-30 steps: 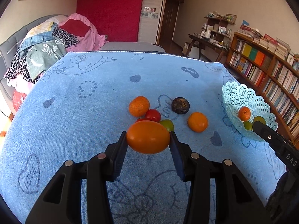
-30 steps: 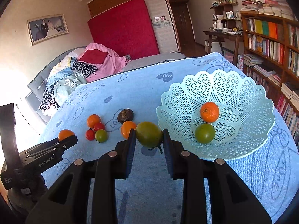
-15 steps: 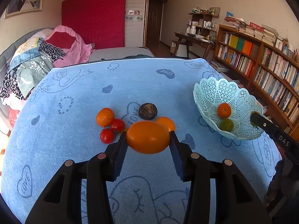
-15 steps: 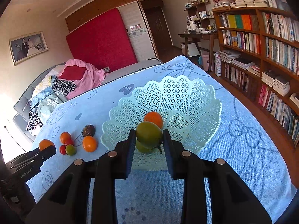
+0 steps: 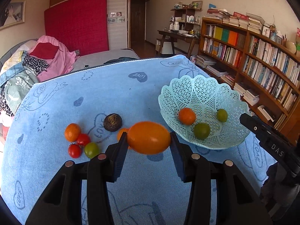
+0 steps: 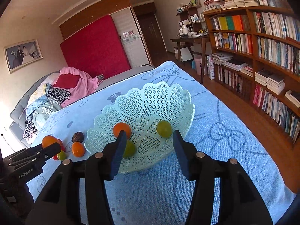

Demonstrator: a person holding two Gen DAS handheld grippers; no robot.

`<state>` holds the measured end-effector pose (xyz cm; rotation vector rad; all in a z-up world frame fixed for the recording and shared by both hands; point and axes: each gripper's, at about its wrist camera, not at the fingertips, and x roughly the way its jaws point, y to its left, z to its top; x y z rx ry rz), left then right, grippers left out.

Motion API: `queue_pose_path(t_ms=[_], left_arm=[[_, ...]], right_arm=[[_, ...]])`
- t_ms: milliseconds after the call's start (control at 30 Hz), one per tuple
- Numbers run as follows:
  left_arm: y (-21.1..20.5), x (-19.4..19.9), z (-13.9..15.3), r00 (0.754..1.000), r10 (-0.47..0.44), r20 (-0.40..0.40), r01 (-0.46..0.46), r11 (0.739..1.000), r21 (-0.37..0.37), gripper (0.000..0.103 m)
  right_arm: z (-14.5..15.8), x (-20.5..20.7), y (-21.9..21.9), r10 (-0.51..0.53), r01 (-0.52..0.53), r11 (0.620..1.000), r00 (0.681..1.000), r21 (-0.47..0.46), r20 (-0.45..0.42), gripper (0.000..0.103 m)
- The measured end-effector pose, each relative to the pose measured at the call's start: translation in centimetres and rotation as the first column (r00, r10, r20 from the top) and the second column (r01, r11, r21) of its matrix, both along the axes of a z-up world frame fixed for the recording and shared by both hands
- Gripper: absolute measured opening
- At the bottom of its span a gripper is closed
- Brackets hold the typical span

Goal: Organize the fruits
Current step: 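Carry the green tomato into the basket and open the right tool, then lower the oval orange fruit into the basket and open the left tool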

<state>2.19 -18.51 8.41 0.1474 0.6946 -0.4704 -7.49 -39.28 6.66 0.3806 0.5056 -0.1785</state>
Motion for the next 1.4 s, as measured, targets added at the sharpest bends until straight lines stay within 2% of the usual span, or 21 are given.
queue_pose_path(t_ms=[533,567,600,667,1033,1133,1400], left_arm=[[-6.5,0.9,-0.8,0.988,-0.151,-0.034,0.151,0.989,0.002,0.046],[-6.6,0.9,-0.8,0.987,-0.156,-0.036,0.156,0.988,-0.003,0.051],[-6.6,0.8,-0.8,0.988,-0.155,-0.03,0.155,0.988,-0.005,0.063],[-6.3,0.7,-0.5,0.989,-0.149,-0.013,0.149,0.989,-0.011,0.07],[-2.9,1.6,0.4,0.999,-0.043,-0.005,0.043,0.999,-0.028,0.07],[-1.9,1.5,0.5,1.0,-0.012,0.005,0.012,1.0,-0.024,0.074],[1.0,1.6,0.7,0.999,0.054,-0.006,-0.054,0.998,-0.031,0.075]], right_arm=[[0.1,-0.2,-1.4,-0.039,0.039,0.999,0.999,0.017,0.01,0.053],[0.1,-0.1,-1.4,-0.041,0.041,0.999,0.999,0.018,0.01,0.053],[0.1,-0.1,-1.4,-0.042,0.042,0.999,0.999,0.018,0.01,0.053],[0.1,-0.2,-1.5,-0.043,0.042,0.999,0.999,0.018,0.01,0.053],[0.3,-0.2,-0.7,-0.032,0.032,0.999,0.999,0.009,0.02,0.053],[0.5,-0.3,-0.3,-0.028,0.028,1.0,0.999,0.001,0.025,0.053],[1.2,-0.7,1.4,0.015,-0.015,1.0,0.999,-0.006,0.047,0.056]])
